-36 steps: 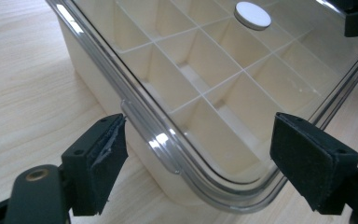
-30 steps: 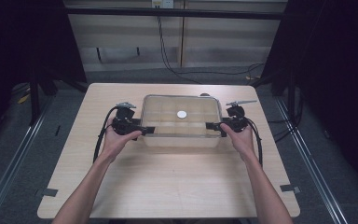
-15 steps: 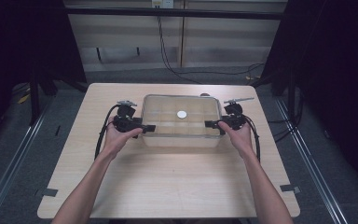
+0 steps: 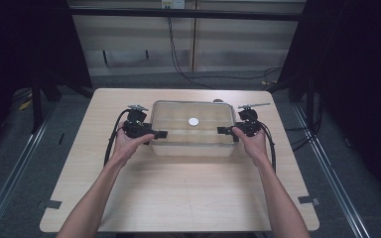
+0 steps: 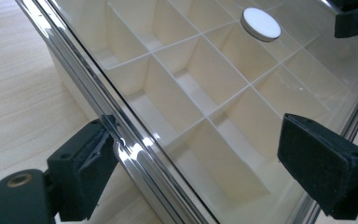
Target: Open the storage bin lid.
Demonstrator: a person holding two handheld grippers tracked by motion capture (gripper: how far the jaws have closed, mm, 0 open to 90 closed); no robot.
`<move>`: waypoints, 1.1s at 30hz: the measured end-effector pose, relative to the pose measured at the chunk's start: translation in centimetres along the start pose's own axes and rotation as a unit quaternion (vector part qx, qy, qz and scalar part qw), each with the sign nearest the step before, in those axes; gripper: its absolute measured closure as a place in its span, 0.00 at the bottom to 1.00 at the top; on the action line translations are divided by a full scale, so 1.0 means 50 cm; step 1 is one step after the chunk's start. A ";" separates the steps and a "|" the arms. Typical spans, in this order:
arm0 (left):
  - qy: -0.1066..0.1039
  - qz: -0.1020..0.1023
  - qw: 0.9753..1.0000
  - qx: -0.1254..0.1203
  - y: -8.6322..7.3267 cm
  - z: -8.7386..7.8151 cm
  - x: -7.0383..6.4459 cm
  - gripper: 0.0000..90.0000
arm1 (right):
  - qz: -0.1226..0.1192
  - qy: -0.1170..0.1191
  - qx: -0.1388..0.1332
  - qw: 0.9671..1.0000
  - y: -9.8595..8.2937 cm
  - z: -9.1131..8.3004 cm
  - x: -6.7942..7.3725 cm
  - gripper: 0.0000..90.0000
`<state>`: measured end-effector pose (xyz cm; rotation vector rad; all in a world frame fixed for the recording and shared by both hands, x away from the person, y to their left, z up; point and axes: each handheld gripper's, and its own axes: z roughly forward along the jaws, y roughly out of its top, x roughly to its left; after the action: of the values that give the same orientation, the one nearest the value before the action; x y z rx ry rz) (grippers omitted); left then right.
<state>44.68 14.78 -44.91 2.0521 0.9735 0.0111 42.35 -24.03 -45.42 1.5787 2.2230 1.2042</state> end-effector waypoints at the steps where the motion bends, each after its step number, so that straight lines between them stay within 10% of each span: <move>1: 0.001 0.001 1.000 -0.001 0.000 0.000 0.000 0.14 | -0.007 -0.009 -0.002 1.000 0.001 -0.001 0.004 0.11; 19: 0.008 0.004 1.000 -0.029 -0.008 -0.017 -0.001 0.22 | 0.003 -0.022 -0.035 0.999 0.006 -0.015 0.009 0.17; 28: 0.017 0.014 0.998 -0.057 -0.011 -0.033 -0.009 0.36 | 0.025 -0.004 -0.082 0.996 0.003 -0.045 -0.001 0.36; 33: 0.019 0.017 0.998 -0.060 -0.009 -0.035 -0.013 0.40 | 0.011 -0.034 -0.079 0.996 0.002 -0.053 0.003 0.45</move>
<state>43.32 15.72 -43.88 1.9634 0.9380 0.1246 40.92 -25.25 -43.53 1.5628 2.0197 1.2785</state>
